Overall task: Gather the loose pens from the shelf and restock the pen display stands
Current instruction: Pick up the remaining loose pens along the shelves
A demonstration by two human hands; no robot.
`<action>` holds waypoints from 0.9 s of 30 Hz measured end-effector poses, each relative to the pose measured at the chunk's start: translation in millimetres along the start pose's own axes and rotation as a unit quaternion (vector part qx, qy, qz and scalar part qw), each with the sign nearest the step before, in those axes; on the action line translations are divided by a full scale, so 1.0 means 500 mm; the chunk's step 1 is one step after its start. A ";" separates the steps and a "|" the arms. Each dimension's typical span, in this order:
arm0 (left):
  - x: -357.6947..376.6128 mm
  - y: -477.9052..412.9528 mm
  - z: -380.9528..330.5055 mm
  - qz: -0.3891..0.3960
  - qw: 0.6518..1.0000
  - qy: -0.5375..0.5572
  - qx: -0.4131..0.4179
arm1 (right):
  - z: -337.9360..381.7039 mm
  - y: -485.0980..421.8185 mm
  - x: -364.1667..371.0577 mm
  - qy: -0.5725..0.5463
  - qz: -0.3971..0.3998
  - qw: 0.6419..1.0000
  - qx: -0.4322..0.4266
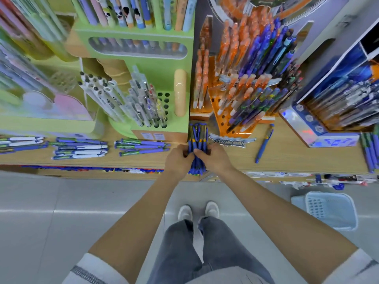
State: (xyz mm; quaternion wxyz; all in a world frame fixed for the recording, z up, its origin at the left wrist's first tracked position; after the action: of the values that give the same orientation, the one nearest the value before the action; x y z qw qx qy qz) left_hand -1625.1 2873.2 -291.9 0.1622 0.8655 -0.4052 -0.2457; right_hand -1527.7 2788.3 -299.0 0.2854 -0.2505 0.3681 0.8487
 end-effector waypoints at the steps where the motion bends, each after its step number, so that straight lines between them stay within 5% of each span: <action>1: -0.001 -0.002 0.004 0.002 1.000 0.001 -0.001 | 0.000 0.001 0.003 -0.007 -0.006 1.000 0.002; 15: 0.020 0.022 0.021 0.053 0.993 0.109 -0.005 | 0.006 0.062 0.005 -0.153 0.067 0.986 0.006; 27: 0.091 0.096 0.054 0.111 0.959 0.250 -0.071 | -0.066 0.123 0.005 -0.162 0.083 0.983 -0.010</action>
State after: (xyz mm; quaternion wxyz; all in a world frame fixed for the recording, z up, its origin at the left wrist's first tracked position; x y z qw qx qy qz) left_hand -1645.1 2805.5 -304.6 0.3458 0.8351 -0.4266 -0.0306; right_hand -1563.5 2728.8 -290.6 0.2669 -0.0813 0.3279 0.9026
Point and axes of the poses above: each hand's wrist, its own y-axis away from the middle knuckle, its own x-axis out of the palm, z = x × y, the point moved 6 cm from there along -y, towards the middle knuckle, and after that the axes turned 11 degrees about y, right-handed, at the moved point
